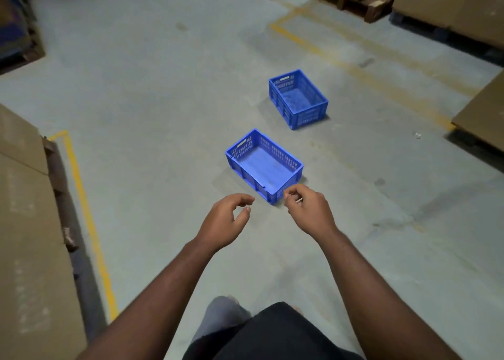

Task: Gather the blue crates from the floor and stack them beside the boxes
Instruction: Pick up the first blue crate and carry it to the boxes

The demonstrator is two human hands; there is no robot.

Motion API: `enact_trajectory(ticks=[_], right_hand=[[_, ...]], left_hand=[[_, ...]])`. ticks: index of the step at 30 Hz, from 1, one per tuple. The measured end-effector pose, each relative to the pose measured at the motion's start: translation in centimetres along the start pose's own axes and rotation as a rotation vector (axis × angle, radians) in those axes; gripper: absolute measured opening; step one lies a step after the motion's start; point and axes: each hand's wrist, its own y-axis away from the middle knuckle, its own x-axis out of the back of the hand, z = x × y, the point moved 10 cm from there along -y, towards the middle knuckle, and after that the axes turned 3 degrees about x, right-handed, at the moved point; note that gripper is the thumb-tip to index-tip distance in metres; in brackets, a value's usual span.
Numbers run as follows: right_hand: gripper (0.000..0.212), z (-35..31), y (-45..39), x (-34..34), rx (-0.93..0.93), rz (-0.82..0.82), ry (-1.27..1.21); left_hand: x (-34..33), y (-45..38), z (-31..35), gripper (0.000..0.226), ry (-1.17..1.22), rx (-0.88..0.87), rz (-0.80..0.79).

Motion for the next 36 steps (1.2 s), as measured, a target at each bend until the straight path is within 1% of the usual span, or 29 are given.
enact_trajectory(ticks=[4, 7, 9, 11, 14, 15, 18, 21, 23, 27, 29, 31, 32, 34, 36], right_hand=[[0.01, -1.5, -9.2, -5.5, -0.051, -0.014, -0.046], [0.013, 0.5, -15.1, -10.4, -0.176, -0.003, -0.099], [0.021, 1.3, -18.2, -12.9, -0.276, 0.047, -0.149], [0.024, 1.1, -21.0, -14.5, -0.363, 0.113, -0.217], [0.017, 0.4, -25.6, -15.6, -0.444, 0.178, -0.278], [0.017, 0.5, -27.0, -15.8, -0.46, 0.192, -0.284], [0.027, 2.8, -30.4, -15.9, -0.558, 0.247, -0.305], [0.041, 6.7, -34.2, -17.3, -0.638, 0.271, -0.304], [0.044, 9.9, -37.3, -18.6, -0.701, 0.291, -0.305], [0.049, 18.5, -43.5, -22.7, -0.853, 0.332, -0.32], [0.054, 23.8, -46.4, -26.0, -0.923, 0.341, -0.355], [0.061, 28.3, -49.1, -30.0, -1.0, 0.323, -0.385], [0.066, 30.3, -50.4, -31.6, -1.028, 0.347, -0.424], [0.078, 34.9, -52.4, -34.6, -1.102, 0.434, -0.49], [0.088, 40.2, -53.8, -36.8, -1.197, 0.549, -0.468]], left_hand=[[2.5, -9.3, -6.4, 0.026, 0.065, 0.05, -0.015], [3.5, -16.5, -12.0, 0.027, 0.098, 0.086, -0.075], [3.8, -21.4, -14.7, 0.028, 0.113, 0.115, -0.149], [3.6, -26.0, -15.9, 0.029, 0.1, 0.106, -0.245], [3.3, -32.9, -16.2, 0.029, 0.073, 0.075, -0.37], [3.3, -35.0, -16.4, 0.029, 0.063, 0.077, -0.401], [3.0, -40.4, -17.4, 0.029, 0.006, 0.086, -0.476], [1.4, -45.6, -19.0, 0.03, -0.077, 0.115, -0.548], [-0.8, -49.4, -20.4, 0.032, -0.123, 0.143, -0.581], [-6.9, -57.6, -25.6, 0.033, -0.12, 0.252, -0.564], [-10.7, -61.3, -29.6, 0.036, -0.169, 0.265, -0.577], [-14.5, -64.7, -34.7, 0.047, -0.253, 0.264, -0.598], [-16.3, -66.4, -37.5, 0.053, -0.294, 0.262, -0.613], [-19.9, -70.0, -42.6, 0.063, -0.352, 0.277, -0.626], [-23.9, -74.0, -47.5, 0.076, -0.445, 0.259, -0.655]])
